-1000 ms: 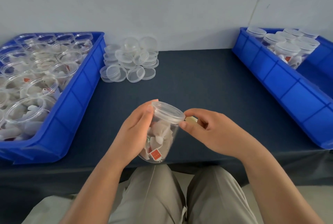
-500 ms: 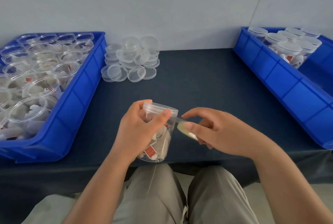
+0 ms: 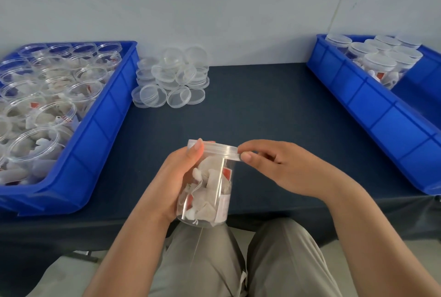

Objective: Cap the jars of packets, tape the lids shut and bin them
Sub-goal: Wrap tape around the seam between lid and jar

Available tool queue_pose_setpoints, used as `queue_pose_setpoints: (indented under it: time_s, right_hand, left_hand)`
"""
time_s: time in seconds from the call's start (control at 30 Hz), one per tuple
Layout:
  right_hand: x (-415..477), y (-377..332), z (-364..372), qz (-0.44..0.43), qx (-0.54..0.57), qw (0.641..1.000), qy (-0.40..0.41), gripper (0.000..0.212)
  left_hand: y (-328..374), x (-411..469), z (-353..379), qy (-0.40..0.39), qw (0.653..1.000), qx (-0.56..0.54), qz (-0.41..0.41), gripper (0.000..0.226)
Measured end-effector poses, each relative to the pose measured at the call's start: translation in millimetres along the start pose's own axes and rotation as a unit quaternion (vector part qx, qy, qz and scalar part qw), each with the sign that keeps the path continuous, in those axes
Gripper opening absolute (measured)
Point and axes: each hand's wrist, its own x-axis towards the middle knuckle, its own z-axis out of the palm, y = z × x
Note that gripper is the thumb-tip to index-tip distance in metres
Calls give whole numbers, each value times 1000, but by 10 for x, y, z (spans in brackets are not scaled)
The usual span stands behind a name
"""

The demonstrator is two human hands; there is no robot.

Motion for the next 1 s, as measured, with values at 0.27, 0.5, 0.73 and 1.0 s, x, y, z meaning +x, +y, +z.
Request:
queue_pose_setpoints:
  time_s: [0.27,0.5,0.73,1.0]
  right_hand:
    - [27,-66,124,14,21,1000,-6,55]
    - [-9,-73,177,19,18,999,43,58]
    - [-40,-116,243,44,-12,997,63,53]
    - [-23,-170,314,47,-21,996,74,63]
  left_hand:
    - [-65,64,4,-36,999,-35,-7,86]
    - [-8,67,13,68,988,107,88,76]
    - [14,11,125,113,965,212,108,52]
    - [-21,6,243,181,922,315,135,97]
